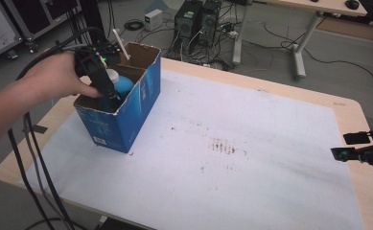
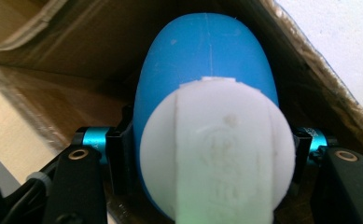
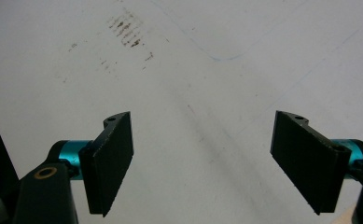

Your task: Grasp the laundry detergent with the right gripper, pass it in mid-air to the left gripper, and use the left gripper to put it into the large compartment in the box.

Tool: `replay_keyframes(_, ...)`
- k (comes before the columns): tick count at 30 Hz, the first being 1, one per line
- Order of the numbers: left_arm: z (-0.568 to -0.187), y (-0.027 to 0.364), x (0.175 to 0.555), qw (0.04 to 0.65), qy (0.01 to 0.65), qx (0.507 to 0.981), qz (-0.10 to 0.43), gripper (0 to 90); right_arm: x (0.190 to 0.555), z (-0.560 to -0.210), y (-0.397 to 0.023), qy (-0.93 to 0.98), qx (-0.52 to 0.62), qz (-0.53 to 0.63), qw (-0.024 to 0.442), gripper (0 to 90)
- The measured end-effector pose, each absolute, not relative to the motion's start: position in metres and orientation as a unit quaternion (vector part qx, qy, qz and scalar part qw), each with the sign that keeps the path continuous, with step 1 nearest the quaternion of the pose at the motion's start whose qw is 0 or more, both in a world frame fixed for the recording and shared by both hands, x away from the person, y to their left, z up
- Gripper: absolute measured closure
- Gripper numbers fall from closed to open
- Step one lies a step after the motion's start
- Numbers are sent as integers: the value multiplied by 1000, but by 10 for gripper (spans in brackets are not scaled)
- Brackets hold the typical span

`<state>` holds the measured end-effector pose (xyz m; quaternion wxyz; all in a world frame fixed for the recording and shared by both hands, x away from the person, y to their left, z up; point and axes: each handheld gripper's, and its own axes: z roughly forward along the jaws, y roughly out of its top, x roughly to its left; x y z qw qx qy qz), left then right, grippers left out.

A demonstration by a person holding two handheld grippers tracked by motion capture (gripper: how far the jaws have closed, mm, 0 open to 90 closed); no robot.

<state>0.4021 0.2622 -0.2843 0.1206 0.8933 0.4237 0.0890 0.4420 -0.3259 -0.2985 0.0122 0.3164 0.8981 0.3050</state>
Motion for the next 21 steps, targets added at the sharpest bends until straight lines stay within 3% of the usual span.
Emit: replay_keyframes(21,-285,264,404,121,418,896,87,377,440,-299,-328,897,316,309,16,209)
